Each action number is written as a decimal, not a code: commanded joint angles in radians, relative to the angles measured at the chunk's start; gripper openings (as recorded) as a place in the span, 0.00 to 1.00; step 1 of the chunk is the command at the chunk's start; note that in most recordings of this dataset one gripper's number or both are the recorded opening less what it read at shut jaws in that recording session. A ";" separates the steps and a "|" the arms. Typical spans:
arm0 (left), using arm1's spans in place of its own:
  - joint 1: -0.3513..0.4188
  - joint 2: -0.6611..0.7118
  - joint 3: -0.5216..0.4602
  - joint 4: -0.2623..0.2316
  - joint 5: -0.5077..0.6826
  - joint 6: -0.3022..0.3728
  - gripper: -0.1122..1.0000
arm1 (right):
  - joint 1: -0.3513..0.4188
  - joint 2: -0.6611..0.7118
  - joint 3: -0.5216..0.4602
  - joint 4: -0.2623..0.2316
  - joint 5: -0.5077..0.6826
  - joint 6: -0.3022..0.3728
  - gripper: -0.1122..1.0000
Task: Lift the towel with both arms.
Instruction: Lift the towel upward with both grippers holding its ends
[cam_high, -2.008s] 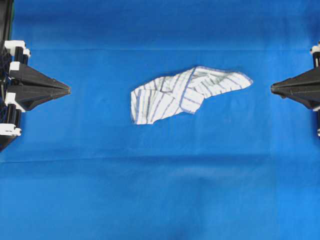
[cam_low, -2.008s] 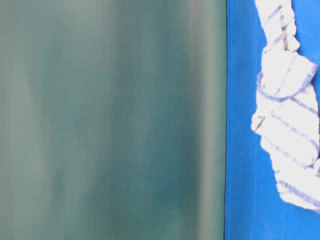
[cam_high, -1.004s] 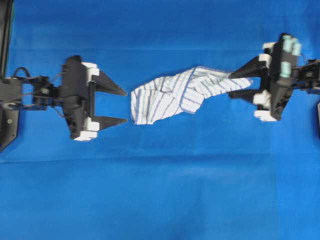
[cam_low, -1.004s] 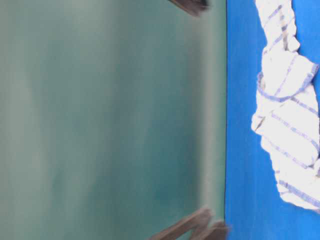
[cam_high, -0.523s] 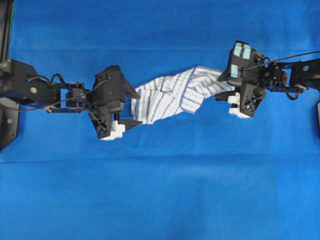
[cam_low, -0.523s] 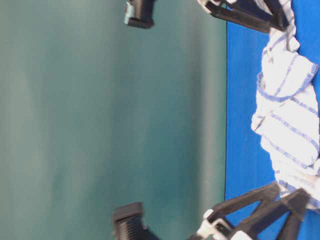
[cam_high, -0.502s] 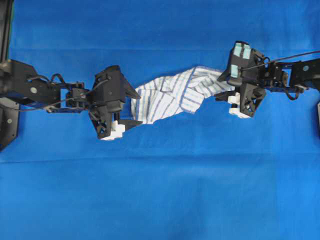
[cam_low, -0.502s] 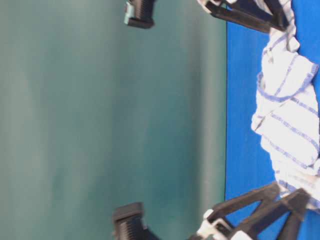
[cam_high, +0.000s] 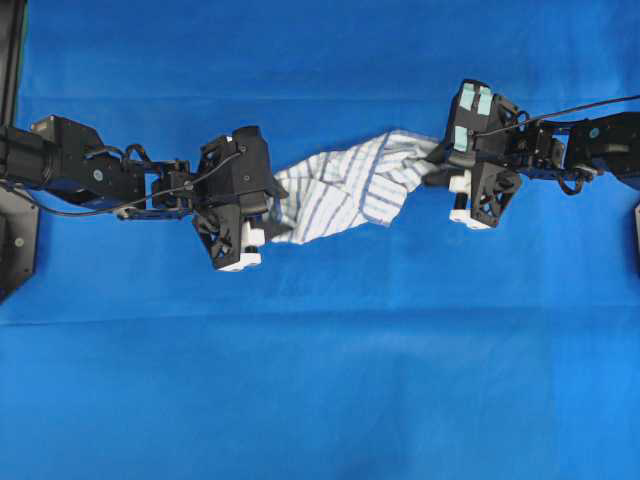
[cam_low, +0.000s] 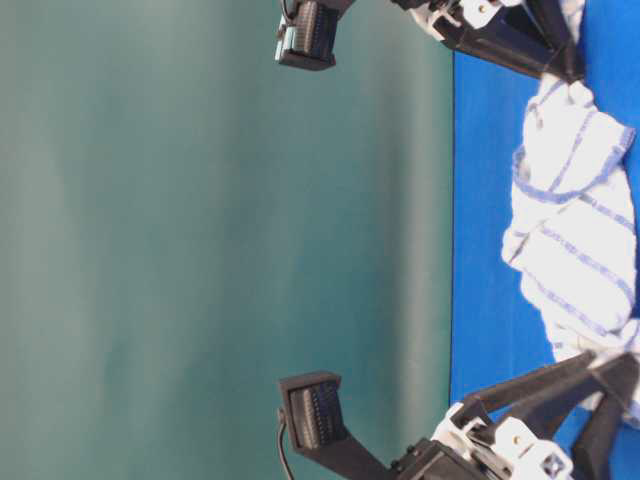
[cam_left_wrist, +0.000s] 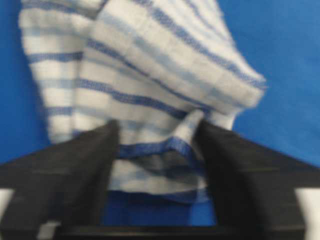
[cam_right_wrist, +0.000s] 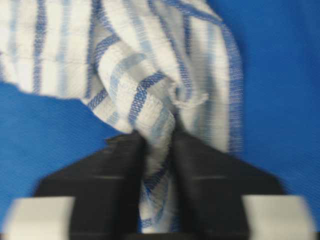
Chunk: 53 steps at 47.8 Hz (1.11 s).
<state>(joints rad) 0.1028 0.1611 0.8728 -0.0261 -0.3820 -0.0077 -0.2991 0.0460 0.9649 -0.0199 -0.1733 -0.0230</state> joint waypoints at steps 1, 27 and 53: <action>0.006 -0.012 -0.014 -0.002 0.018 -0.002 0.41 | -0.005 -0.006 -0.011 -0.003 -0.002 -0.002 0.25; 0.008 -0.242 -0.029 -0.002 0.202 0.000 0.13 | -0.005 -0.264 -0.021 0.002 0.163 0.014 0.17; 0.017 -0.626 -0.147 0.000 0.514 0.008 0.13 | -0.005 -0.646 -0.236 -0.003 0.472 -0.002 0.17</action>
<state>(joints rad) 0.1150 -0.4203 0.7655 -0.0261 0.1089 0.0000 -0.3022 -0.5660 0.7823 -0.0199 0.2730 -0.0215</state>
